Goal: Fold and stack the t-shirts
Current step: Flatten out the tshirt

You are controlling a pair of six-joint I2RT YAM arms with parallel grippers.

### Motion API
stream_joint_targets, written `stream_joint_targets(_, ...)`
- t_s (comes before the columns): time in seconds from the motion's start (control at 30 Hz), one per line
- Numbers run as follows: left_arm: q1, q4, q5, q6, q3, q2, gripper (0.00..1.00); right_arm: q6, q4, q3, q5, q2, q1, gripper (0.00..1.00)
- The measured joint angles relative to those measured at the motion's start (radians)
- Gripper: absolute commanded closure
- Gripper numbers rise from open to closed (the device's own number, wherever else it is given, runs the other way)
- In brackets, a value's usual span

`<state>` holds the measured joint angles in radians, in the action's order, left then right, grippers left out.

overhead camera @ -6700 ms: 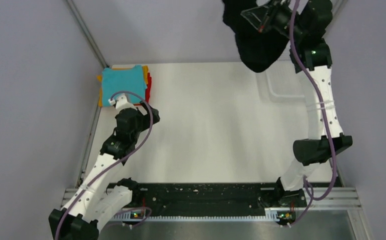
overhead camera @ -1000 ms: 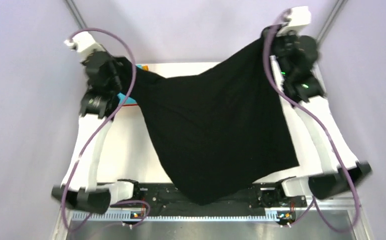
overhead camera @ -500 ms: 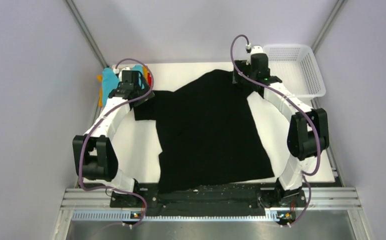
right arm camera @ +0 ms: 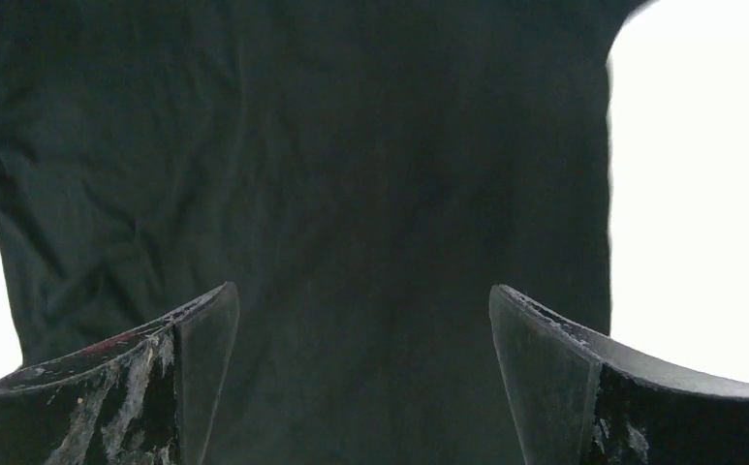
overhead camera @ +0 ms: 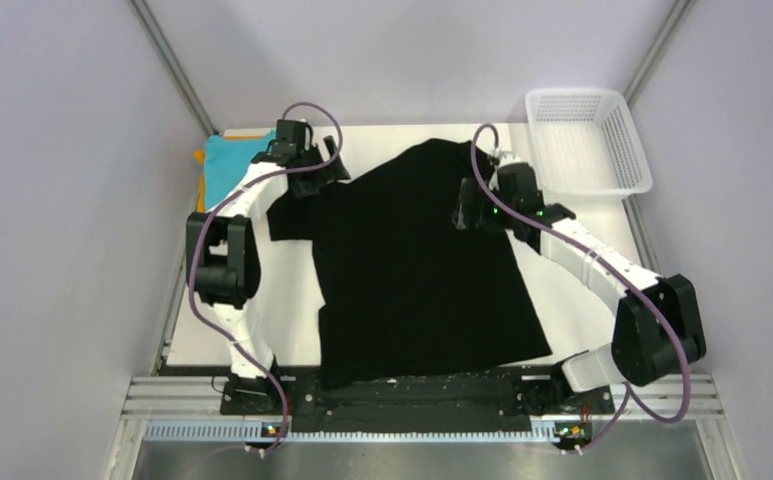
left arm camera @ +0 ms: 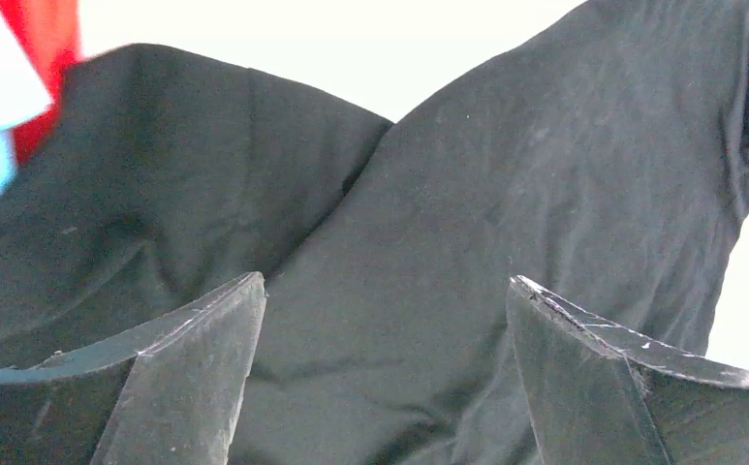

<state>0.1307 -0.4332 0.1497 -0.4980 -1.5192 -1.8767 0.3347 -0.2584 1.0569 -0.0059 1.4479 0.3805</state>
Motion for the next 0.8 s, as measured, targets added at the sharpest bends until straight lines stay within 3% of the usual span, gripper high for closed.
stream_joint_targets(0.17,0.017,-0.001,0.041,0.002,-0.041,-0.145,0.01,0.118,-0.092,-0.188,-0.015,-0.095,0.030,0.01)
stream_joint_targets(0.43,0.031,-0.011,0.045,-0.002,-0.021,-0.206,0.01,0.246,-0.122,-0.282,0.029,-0.063,0.030,0.01)
stream_joint_targets(0.6,0.054,0.068,0.044,-0.024,0.127,-0.115,0.01,0.263,-0.127,-0.182,0.069,0.122,0.028,0.01)
stream_joint_targets(0.8,0.131,0.118,0.044,-0.129,0.437,0.112,0.01,0.224,-0.132,0.100,0.094,0.371,-0.003,0.01)
